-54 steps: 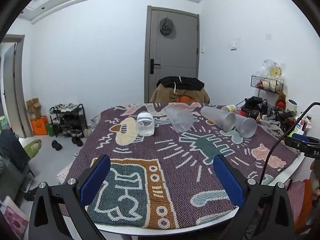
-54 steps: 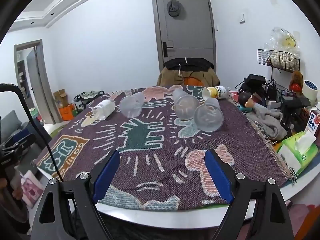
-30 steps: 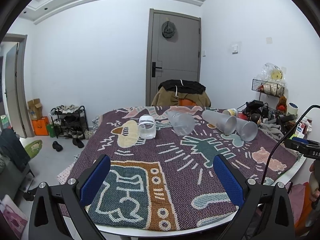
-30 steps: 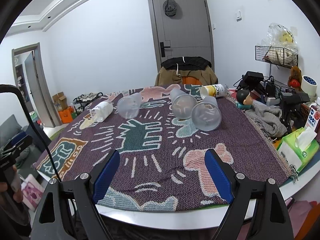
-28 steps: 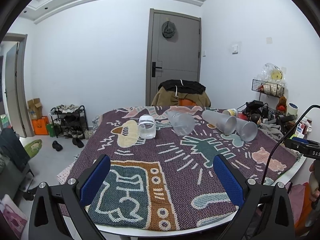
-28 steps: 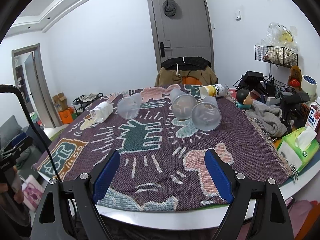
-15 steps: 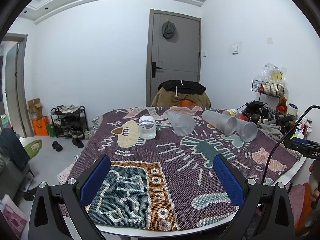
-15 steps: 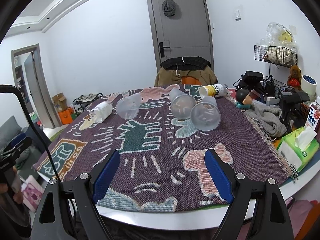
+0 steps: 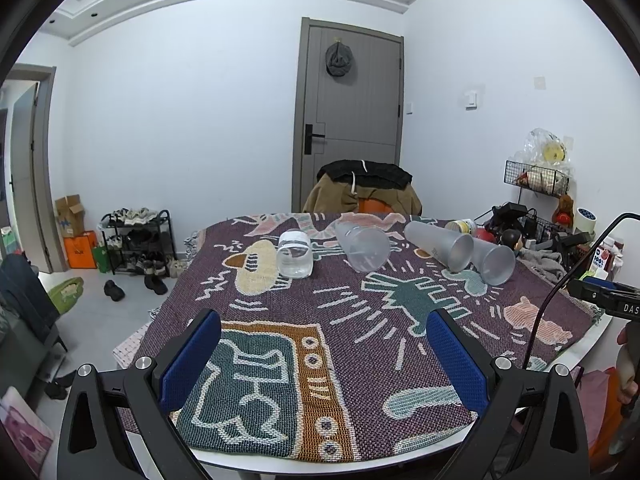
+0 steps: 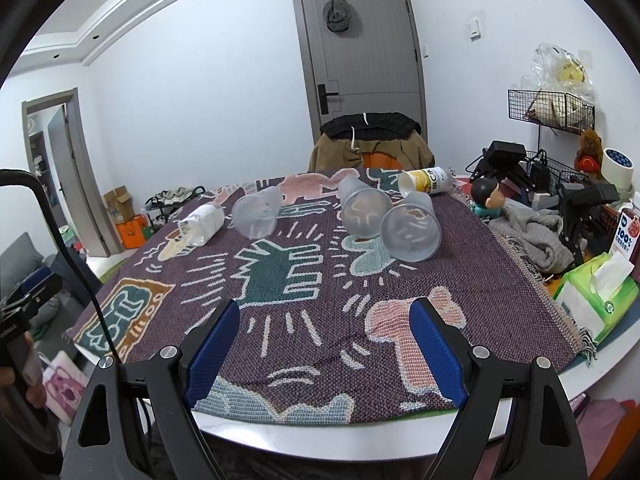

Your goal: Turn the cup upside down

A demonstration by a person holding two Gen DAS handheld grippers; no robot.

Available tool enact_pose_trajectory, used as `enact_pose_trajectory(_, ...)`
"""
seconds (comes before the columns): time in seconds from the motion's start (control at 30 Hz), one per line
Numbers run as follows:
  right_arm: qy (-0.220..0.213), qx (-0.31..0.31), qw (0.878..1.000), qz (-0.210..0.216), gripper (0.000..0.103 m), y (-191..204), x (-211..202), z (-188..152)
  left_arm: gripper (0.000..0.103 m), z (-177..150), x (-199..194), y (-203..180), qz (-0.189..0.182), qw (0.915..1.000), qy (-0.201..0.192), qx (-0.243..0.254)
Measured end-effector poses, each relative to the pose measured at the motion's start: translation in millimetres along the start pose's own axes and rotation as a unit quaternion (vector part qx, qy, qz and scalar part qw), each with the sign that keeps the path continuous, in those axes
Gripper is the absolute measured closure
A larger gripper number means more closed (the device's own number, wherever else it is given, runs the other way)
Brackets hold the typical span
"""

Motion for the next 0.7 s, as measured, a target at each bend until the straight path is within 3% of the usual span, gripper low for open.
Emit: enact_pose_trajectory(0.7, 0.000, -0.001, 1.000, -0.001, 0.017, 2.4, 0.9, 2.5, 0.000, 1.3, -0.2, 2.2, 0.002, 1.0000, -0.002, 0.000)
Point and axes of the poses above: each gripper's, at about its wrist camera, not at the fingertips, and x roughly the way its jaws point, y to its left, z to its top, the point moved 2 cm from there along x, roughly the way its jaws point, and after that the axes turned 4 degrees about x, right-handed, at the moved point
